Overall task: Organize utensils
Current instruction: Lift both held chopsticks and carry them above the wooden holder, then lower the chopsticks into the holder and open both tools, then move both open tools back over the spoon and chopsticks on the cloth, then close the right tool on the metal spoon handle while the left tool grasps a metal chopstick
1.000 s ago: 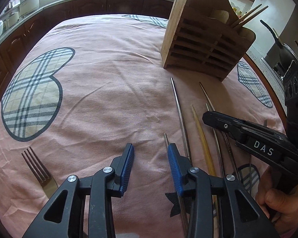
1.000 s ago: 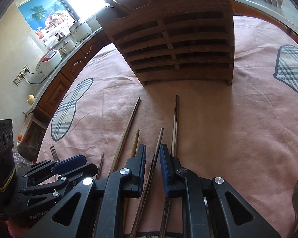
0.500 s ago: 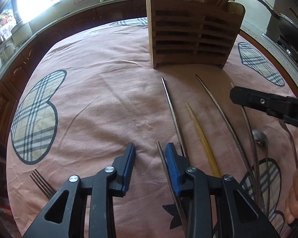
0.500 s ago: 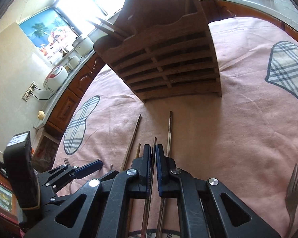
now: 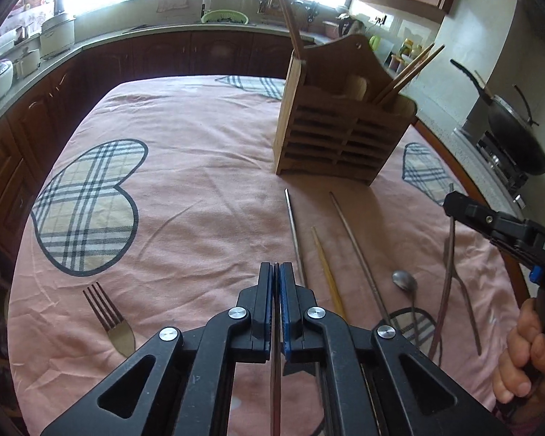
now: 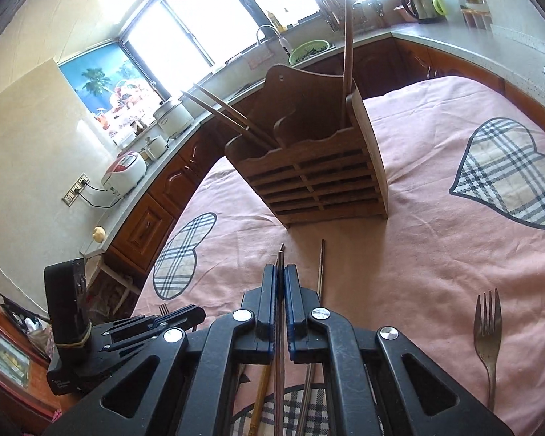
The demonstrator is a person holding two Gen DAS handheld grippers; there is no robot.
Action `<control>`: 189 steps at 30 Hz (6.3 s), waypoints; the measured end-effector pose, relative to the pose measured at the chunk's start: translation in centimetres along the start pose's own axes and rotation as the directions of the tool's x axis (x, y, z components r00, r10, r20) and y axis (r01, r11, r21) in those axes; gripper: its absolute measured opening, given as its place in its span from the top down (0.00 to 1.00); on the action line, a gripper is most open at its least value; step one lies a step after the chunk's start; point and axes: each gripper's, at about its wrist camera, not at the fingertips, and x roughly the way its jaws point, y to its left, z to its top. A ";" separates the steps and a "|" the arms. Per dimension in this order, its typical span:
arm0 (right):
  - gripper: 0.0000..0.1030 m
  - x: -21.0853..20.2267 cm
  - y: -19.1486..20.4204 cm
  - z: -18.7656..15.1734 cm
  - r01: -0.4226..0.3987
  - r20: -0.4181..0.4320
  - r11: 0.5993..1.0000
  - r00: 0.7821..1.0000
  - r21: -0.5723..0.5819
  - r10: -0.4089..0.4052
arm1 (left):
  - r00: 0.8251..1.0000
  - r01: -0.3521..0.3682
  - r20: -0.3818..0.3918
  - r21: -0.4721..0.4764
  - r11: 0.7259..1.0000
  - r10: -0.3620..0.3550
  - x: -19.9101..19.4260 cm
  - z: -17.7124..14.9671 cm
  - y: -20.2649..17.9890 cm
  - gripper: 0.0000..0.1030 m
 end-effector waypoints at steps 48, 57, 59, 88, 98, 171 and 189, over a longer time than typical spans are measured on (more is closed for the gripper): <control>0.96 -10.2 3.8 2.6 0.056 0.276 0.992 0.961 -0.115 -0.022 | 0.905 0.125 0.414 -0.034 0.992 -0.099 -17.2 1.0 2.0 0.98; 0.96 -10.2 3.4 5.0 0.088 0.335 0.990 0.941 -0.109 -0.047 | 0.875 0.149 0.471 -0.039 0.988 -0.113 -16.5 3.5 2.5 0.98; 0.96 -10.4 3.4 5.9 0.097 0.358 0.989 0.932 -0.108 -0.052 | 0.868 0.155 0.483 -0.038 0.987 -0.118 -16.1 4.4 2.7 0.98; 0.96 -3.9 -0.4 14.0 0.213 0.557 0.976 0.816 -0.040 -0.155 | 0.837 0.166 0.546 -0.173 0.971 -0.046 2.2 13.9 3.4 0.98; 0.96 0.5 -2.7 12.5 0.196 0.466 0.981 0.866 0.015 -0.180 | 0.883 0.142 0.467 -0.163 0.976 -0.050 7.3 15.3 2.2 0.97; 0.14 -5.2 -1.6 -5.4 0.174 0.115 0.985 0.978 -0.009 -0.172 | 0.992 -0.056 0.094 -0.242 0.969 0.081 -4.6 -3.3 4.1 0.22; 0.75 1.9 -1.8 -8.1 0.236 -0.166 0.967 0.954 -0.094 -0.249 | 0.996 -0.085 0.022 -0.148 0.985 0.089 0.3 -0.2 2.7 0.22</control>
